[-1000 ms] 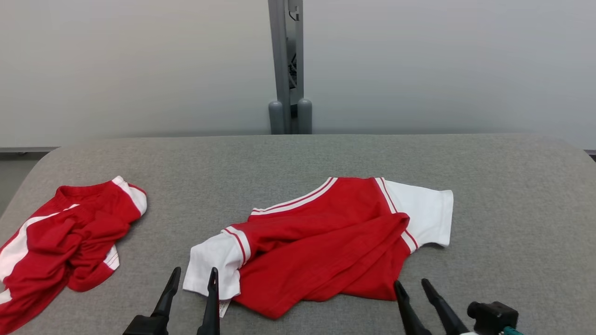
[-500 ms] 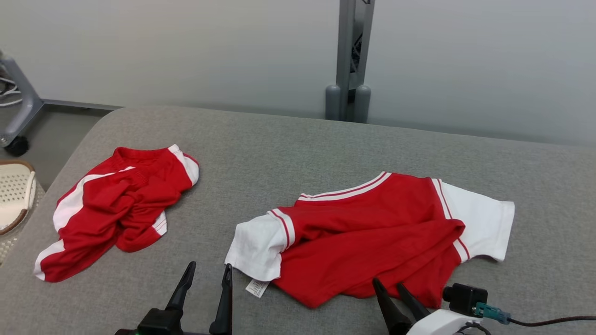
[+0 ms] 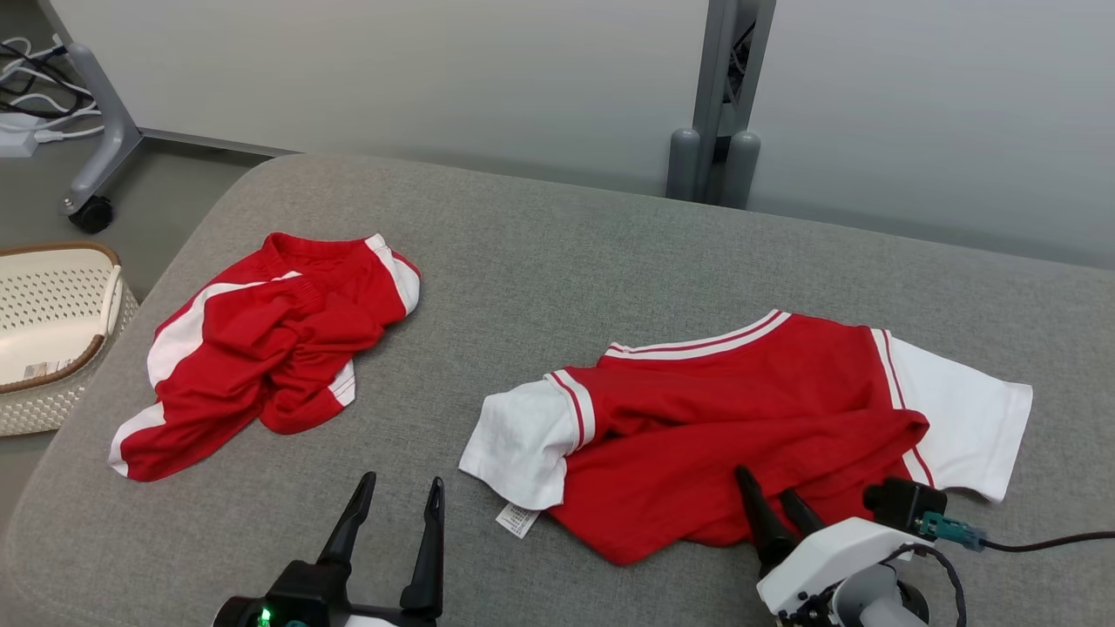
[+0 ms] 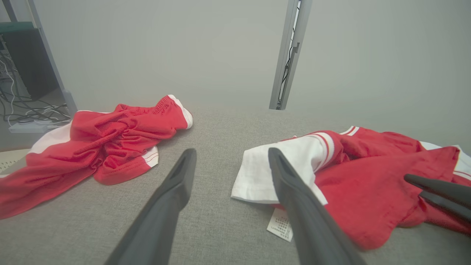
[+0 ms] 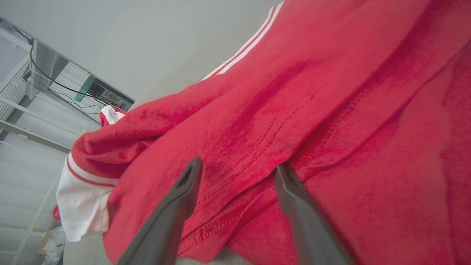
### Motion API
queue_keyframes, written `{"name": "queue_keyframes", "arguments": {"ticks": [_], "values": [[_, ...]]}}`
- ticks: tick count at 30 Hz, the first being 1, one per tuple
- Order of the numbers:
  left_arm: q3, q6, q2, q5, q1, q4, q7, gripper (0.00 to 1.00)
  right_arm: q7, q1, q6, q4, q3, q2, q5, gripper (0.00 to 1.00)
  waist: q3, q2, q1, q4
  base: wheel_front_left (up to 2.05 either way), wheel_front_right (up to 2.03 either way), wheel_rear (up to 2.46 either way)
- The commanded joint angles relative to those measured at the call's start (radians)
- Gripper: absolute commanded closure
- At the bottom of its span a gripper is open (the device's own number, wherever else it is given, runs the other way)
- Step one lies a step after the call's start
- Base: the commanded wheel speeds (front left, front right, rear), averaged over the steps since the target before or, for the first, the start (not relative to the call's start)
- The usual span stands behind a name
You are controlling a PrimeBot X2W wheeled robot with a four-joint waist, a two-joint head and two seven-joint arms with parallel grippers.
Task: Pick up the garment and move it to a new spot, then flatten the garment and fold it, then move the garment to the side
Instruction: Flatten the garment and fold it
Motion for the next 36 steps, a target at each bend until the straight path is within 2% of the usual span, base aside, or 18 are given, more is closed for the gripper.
{"name": "queue_keyframes", "arguments": {"ticks": [1,2,8,15,20,26,31,36], "values": [[0.001,0.006,0.004,-0.003,-0.021,0.0,0.0,0.0,0.001,0.003,0.002,0.023,0.009,0.004,-0.004,0.82,0.005,-0.0001,0.0,0.003,0.0,0.0,0.0],[0.001,0.007,0.004,-0.004,-0.021,-0.001,0.0,0.0,0.001,-0.005,0.002,0.032,0.005,0.003,-0.015,1.0,0.006,-0.0001,0.0,0.002,0.0,0.0,0.0],[0.015,0.013,0.004,-0.009,-0.014,-0.008,0.0,0.0,0.001,-0.011,0.001,0.027,-0.021,-0.004,-0.131,1.0,0.005,-0.0001,0.0,-0.033,0.0,0.0,0.0],[0.031,0.016,0.004,-0.016,0.0,-0.012,0.0,0.0,0.001,0.031,0.001,-0.09,-0.063,-0.039,-0.242,1.0,-0.012,-0.0001,0.0,-0.139,0.0,0.0,0.0],[0.036,0.014,0.004,-0.016,0.0,-0.013,0.0,0.0,0.001,0.061,0.001,-0.176,-0.088,-0.108,-0.277,1.0,-0.029,-0.0001,0.0,-0.224,0.0,0.0,0.0],[0.037,0.014,0.004,-0.015,-0.003,-0.014,0.0,0.0,0.001,0.061,0.001,-0.219,-0.146,-0.214,-0.293,1.0,-0.044,-0.0001,0.0,-0.296,0.0,0.0,0.0],[0.03,0.011,0.004,-0.015,-0.009,-0.007,0.0,0.0,0.001,0.013,0.001,-0.193,-0.201,-0.305,-0.324,1.0,-0.047,-0.0001,0.0,-0.321,0.0,0.0,0.0],[0.021,0.006,0.004,-0.012,-0.02,-0.002,0.0,0.0,0.005,-0.054,0.001,-0.128,-0.215,-0.367,-0.36,1.0,-0.043,-0.0001,0.0,-0.318,0.0,0.0,0.0]]}}
